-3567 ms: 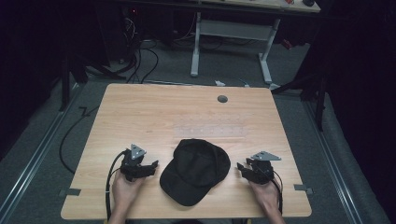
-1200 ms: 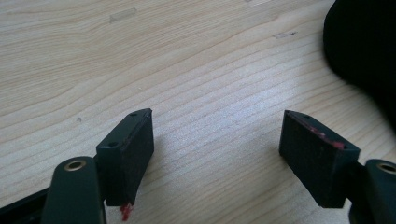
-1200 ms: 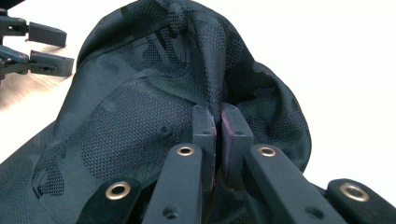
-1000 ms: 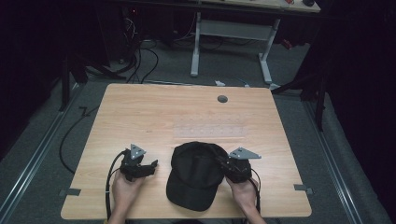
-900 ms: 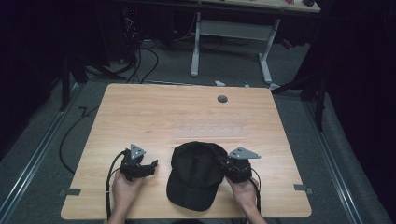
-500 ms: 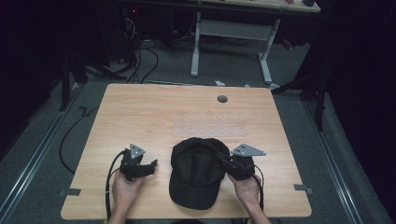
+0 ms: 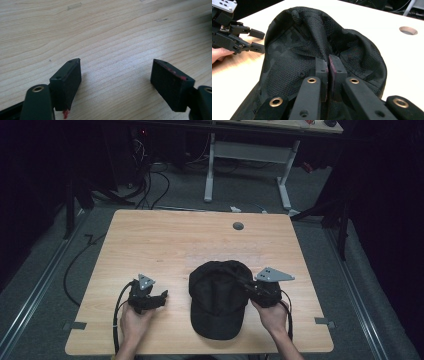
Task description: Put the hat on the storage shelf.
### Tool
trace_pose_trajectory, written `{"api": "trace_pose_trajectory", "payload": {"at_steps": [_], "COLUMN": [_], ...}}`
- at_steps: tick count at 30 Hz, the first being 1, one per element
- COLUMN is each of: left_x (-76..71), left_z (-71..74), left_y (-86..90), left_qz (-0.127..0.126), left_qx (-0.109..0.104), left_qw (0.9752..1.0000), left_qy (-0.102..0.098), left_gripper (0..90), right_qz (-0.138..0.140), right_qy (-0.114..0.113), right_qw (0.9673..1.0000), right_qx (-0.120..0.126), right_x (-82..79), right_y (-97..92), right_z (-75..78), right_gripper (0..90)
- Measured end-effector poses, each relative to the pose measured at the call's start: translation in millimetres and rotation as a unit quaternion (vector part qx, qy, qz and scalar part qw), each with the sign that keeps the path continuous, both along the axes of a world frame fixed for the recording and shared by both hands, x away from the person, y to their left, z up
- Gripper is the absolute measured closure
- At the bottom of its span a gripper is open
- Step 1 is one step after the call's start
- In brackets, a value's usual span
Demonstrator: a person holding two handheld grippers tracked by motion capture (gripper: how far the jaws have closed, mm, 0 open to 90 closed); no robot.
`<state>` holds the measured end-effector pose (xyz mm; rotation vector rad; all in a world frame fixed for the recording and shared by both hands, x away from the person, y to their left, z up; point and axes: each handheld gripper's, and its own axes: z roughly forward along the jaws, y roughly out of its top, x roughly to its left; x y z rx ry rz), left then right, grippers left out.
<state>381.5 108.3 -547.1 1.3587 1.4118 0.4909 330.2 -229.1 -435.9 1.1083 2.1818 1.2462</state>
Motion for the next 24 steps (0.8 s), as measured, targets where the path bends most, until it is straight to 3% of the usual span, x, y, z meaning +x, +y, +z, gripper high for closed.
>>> {"api": "trace_pose_trajectory", "payload": {"at_steps": [4,8,11,13,14,17,20,23,24], "left_x": [0.1,-0.1,-1.3,-2.5,-4.6,-8.4,-15.2,-21.1,-21.1], "left_z": [0.6,1.7,3.6,6.7,10.6,16.0,27.5,43.3,43.3], "left_y": [-2.0,-4.1,-3.6,-2.7,-3.1,-5.2,-9.8,-16.0,-16.0], "left_qz": [0.012,0.009,-0.001,-0.012,-0.025,-0.047,-0.086,-0.13,-0.13], "left_qx": [0.002,0.008,0.002,-0.014,-0.03,-0.043,-0.065,-0.083,-0.083], "left_qw": [0.9999,0.9998,0.9996,0.9991,0.998,0.9965,0.9928,0.9866,0.9866], "left_qy": [0.008,0.018,0.027,0.038,0.05,0.055,0.054,0.055,0.055], "left_gripper": [20.6,17.9,17.9,17.9,17.5,16.1,15.9,15.8,15.7], "right_qz": [0.013,0.028,0.04,0.047,0.054,0.062,0.077,0.09,0.09], "right_qy": [-0.015,-0.024,-0.034,-0.039,-0.043,-0.05,-0.064,-0.068,-0.068], "right_qw": [0.9998,0.9993,0.9986,0.9981,0.9976,0.9968,0.995,0.9936,0.9936], "right_qx": [0.002,0.005,0.003,0.002,0.004,0.002,-0.005,-0.011,-0.011], "right_x": [1.8,2.2,2.3,2.4,2.9,3.1,3.5,5.0,5.0], "right_y": [-7.7,-12.8,-16.0,-18.6,-19.9,-21.5,-21.8,-21.4,-21.4], "right_z": [10.5,18.5,23.8,27.3,28.8,32.1,37.3,40.9,40.9], "right_gripper": [87.1,87.1,87.1,87.1,87.1,87.1,87.1,87.1,87.1]}}
